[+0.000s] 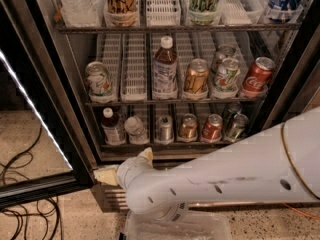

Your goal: Pick blue plastic bottle from bottom shelf of fridge

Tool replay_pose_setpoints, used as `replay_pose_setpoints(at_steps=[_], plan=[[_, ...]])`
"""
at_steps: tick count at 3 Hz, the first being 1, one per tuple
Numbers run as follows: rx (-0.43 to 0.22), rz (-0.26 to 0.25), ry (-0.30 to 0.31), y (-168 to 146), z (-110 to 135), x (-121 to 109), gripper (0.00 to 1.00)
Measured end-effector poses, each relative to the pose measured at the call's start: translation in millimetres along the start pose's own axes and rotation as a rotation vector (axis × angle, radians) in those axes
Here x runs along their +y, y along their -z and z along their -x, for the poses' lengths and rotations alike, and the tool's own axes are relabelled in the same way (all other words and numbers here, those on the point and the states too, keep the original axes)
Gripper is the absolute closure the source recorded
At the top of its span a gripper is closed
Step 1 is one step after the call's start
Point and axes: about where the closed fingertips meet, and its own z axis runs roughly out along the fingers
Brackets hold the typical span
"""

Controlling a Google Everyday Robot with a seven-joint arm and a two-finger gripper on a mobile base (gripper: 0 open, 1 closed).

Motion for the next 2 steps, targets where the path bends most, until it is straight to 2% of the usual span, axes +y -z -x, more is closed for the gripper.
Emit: replay_pose_setpoints(at_steps=[1,2], plan=[[-0.032,-0.004,-0.028,-11,2,4,0.00],[-0.086,-0.034,-0.047,-26,15,6,0.00]])
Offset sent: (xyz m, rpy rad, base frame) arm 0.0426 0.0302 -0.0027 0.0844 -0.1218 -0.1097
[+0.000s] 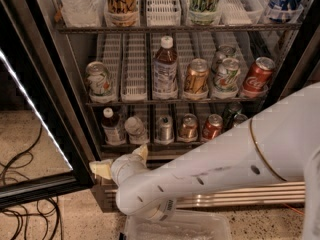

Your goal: Pick blue plastic bottle from bottom shelf of fridge

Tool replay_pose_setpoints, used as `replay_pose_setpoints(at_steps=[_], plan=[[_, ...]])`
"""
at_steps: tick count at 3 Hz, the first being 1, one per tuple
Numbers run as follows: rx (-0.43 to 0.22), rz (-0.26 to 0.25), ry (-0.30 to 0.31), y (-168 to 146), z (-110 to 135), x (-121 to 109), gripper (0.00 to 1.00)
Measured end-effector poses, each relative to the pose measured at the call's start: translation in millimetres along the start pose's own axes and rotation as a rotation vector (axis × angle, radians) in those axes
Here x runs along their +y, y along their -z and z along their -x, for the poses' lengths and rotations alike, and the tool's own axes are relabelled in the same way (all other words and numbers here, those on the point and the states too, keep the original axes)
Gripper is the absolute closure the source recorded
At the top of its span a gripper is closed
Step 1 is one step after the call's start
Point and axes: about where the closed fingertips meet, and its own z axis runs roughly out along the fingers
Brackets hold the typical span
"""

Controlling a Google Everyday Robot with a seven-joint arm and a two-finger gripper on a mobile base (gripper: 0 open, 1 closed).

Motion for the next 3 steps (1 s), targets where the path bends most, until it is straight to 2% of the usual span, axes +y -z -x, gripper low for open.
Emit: replay_pose_setpoints(at_steps=[1,2,3], plan=[[-0.048,-0.042,0.001,-9,15,3,0.15],[-0.072,-0.056,0.002,-16,21,9,0.14],[-0.089,-0.071,-0.008,-23,17,16,0.15]])
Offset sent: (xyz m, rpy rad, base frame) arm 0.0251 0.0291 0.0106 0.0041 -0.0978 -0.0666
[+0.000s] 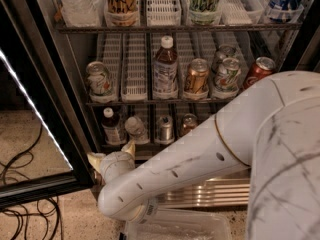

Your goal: Pick blue plastic bottle from bottom shelf of fridge

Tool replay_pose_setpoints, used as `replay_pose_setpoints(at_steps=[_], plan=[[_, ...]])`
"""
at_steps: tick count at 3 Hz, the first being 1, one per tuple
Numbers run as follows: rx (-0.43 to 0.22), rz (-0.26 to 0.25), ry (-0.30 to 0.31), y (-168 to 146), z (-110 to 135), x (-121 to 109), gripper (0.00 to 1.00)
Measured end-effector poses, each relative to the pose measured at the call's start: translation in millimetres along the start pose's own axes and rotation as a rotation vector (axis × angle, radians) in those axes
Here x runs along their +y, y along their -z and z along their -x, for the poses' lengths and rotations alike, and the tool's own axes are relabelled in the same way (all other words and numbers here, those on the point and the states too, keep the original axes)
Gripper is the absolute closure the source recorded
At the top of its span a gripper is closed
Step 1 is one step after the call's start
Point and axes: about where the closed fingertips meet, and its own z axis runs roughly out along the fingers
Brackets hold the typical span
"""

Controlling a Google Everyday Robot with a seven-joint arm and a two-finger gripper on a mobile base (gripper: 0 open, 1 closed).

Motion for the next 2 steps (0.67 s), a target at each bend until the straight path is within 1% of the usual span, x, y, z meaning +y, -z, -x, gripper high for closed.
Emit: replay_pose_setpoints(at_steps=[1,2], plan=[[-0.024,-0.031,-0.008,-2.0,-6.5,6.0,0.22],[-0.047,-0.068,-0.004,-0.2,-9.8,8.3,0.27]])
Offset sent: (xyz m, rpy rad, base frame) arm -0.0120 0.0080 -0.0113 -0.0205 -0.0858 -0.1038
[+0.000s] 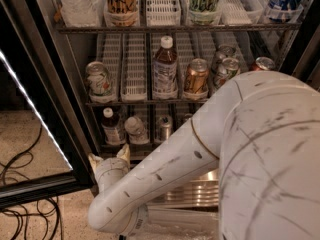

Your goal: Pick blue plastic bottle from bottom shelf of fridge

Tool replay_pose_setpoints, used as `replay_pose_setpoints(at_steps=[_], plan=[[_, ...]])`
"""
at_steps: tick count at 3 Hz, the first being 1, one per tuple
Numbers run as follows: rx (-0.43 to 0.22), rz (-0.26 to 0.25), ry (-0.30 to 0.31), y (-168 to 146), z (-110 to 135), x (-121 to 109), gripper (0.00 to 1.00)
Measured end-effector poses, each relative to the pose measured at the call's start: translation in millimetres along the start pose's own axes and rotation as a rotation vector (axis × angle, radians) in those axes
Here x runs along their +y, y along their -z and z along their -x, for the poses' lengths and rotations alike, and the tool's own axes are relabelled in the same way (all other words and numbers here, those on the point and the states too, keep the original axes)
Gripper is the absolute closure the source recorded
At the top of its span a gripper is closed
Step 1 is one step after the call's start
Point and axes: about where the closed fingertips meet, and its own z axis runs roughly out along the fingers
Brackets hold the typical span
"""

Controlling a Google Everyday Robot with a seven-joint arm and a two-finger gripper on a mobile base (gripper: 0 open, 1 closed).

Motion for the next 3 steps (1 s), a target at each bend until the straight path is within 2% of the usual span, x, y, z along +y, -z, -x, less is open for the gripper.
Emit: replay_pose_setpoints(at_steps=[1,2,3], plan=[[-0.024,-0.032,-0.004,2.5,-1.6,-3.1,0.27],[-0.038,-0.039,-0.003,1.4,-1.4,-2.8,0.28],[-0.058,-0.040,0.015,-4.1,3.8,-0.6,0.37]])
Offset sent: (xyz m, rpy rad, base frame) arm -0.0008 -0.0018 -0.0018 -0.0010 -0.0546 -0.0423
